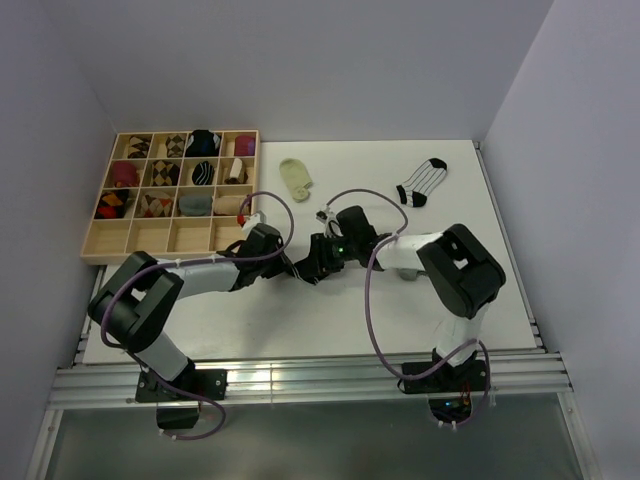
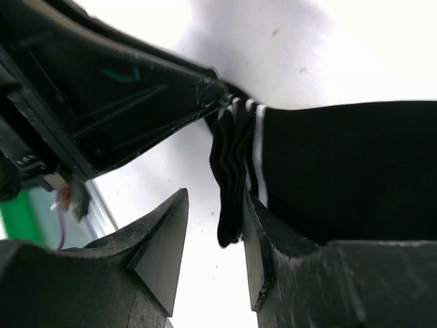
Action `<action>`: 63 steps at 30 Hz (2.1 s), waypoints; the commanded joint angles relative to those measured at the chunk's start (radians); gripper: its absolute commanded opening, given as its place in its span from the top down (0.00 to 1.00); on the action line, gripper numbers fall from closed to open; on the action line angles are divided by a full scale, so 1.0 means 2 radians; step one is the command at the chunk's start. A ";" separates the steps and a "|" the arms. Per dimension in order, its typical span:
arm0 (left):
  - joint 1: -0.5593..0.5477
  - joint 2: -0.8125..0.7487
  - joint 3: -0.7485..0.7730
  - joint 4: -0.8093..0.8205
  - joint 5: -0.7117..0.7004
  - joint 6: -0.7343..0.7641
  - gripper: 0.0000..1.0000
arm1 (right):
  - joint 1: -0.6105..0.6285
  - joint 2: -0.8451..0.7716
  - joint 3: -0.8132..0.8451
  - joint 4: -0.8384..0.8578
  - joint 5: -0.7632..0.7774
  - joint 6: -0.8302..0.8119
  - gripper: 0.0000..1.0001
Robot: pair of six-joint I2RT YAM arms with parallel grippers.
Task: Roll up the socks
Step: Roll the sock at the center of the board.
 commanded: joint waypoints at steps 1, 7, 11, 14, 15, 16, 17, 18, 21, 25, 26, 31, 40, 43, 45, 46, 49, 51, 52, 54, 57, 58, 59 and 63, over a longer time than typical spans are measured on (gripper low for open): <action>-0.004 0.025 -0.005 -0.072 -0.016 0.020 0.67 | 0.006 -0.051 -0.003 -0.031 0.079 -0.017 0.55; -0.008 0.029 0.000 -0.074 -0.016 0.023 0.68 | 0.037 -0.122 -0.010 -0.046 0.160 -0.039 0.62; -0.009 0.028 0.000 -0.074 -0.016 0.023 0.68 | 0.052 -0.120 -0.010 -0.009 0.140 -0.022 0.71; -0.009 0.026 0.000 -0.073 -0.017 0.024 0.68 | 0.055 -0.095 -0.011 0.022 0.129 -0.009 0.74; -0.010 0.026 -0.001 -0.073 -0.017 0.025 0.68 | 0.055 -0.079 -0.013 0.030 0.126 -0.007 0.74; -0.010 0.026 -0.001 -0.073 -0.017 0.024 0.68 | 0.055 -0.070 -0.013 0.035 0.121 -0.005 0.74; -0.010 0.026 -0.001 -0.073 -0.017 0.024 0.68 | 0.055 -0.053 -0.013 0.043 0.119 -0.003 0.75; -0.009 0.026 -0.001 -0.073 -0.017 0.025 0.68 | 0.054 -0.046 -0.014 0.048 0.117 -0.002 0.75; -0.010 0.025 -0.001 -0.073 -0.017 0.024 0.68 | 0.054 -0.030 -0.028 0.064 0.127 0.004 0.76; -0.010 0.026 -0.001 -0.073 -0.017 0.025 0.68 | 0.048 -0.024 -0.040 0.057 0.146 0.000 0.76; -0.010 0.025 0.000 -0.073 -0.017 0.025 0.68 | 0.046 -0.028 -0.044 0.054 0.156 -0.001 0.76; -0.010 0.023 -0.001 -0.073 -0.015 0.026 0.68 | 0.046 -0.050 -0.055 0.035 0.172 -0.022 0.72; -0.010 0.019 0.001 -0.077 -0.013 0.029 0.68 | 0.100 -0.133 -0.062 0.012 0.277 -0.107 0.58; -0.010 0.018 0.001 -0.077 -0.012 0.029 0.68 | 0.112 -0.138 -0.060 0.012 0.297 -0.130 0.57; -0.010 0.019 0.003 -0.077 -0.012 0.028 0.68 | 0.123 -0.135 -0.061 0.018 0.306 -0.147 0.57; -0.010 0.019 0.003 -0.077 -0.012 0.028 0.69 | 0.126 -0.132 -0.061 0.019 0.309 -0.153 0.57; -0.010 0.020 0.005 -0.078 -0.011 0.028 0.68 | 0.131 -0.118 -0.055 0.018 0.320 -0.168 0.57; -0.010 0.020 0.004 -0.077 -0.010 0.028 0.69 | 0.133 -0.106 -0.054 0.021 0.322 -0.177 0.57; -0.010 0.020 0.005 -0.078 -0.010 0.028 0.69 | 0.133 -0.103 -0.053 0.021 0.322 -0.182 0.57; -0.010 0.021 0.006 -0.078 -0.010 0.029 0.68 | 0.134 -0.095 -0.052 0.024 0.334 -0.184 0.57; -0.010 0.023 0.007 -0.078 -0.010 0.029 0.69 | 0.134 -0.083 -0.046 0.020 0.334 -0.189 0.57; -0.010 0.023 0.006 -0.078 -0.010 0.029 0.69 | 0.135 -0.081 -0.045 0.021 0.334 -0.189 0.57; -0.010 0.023 0.007 -0.079 -0.010 0.028 0.69 | 0.135 -0.077 -0.043 0.021 0.334 -0.189 0.57; -0.010 0.023 0.008 -0.078 -0.009 0.028 0.69 | 0.136 -0.060 -0.038 0.018 0.340 -0.192 0.56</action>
